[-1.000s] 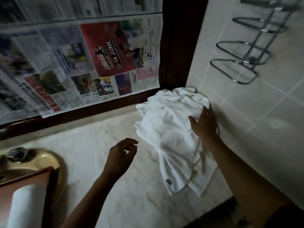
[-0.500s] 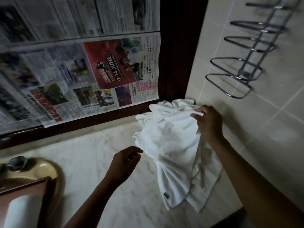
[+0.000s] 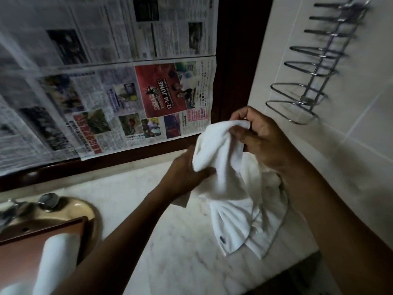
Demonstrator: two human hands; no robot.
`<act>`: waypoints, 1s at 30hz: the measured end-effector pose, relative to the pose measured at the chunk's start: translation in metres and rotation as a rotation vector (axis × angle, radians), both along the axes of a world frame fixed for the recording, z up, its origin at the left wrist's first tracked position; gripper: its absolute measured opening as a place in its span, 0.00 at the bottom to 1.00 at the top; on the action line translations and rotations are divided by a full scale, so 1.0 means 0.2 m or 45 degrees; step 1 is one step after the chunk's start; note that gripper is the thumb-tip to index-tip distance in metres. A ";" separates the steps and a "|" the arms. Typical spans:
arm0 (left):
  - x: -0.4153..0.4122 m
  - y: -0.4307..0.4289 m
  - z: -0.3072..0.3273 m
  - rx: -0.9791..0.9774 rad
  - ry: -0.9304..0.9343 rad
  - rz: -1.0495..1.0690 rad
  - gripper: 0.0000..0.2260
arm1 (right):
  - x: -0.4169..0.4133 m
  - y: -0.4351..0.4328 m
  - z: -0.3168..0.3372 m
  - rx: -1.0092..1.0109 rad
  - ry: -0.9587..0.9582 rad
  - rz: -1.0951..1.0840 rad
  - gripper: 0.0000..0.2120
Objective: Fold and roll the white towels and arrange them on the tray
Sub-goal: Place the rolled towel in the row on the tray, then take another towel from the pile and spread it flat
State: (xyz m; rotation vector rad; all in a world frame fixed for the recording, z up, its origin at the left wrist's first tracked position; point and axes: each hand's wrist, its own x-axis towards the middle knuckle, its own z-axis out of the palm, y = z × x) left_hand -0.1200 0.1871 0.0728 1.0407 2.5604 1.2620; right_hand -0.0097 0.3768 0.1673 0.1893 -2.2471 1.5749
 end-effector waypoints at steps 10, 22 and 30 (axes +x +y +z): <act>0.57 -0.48 0.53 0.542 -0.662 -0.321 0.10 | 0.34 -0.37 0.18 -0.171 0.232 -0.284 0.04; 0.93 -0.84 0.71 0.465 -0.932 -0.467 0.17 | 0.65 -0.61 0.18 -0.234 0.112 -0.265 0.10; 0.71 -1.08 0.34 -0.175 0.159 -0.119 0.11 | 0.73 -0.58 -0.06 -0.109 0.015 -0.356 0.18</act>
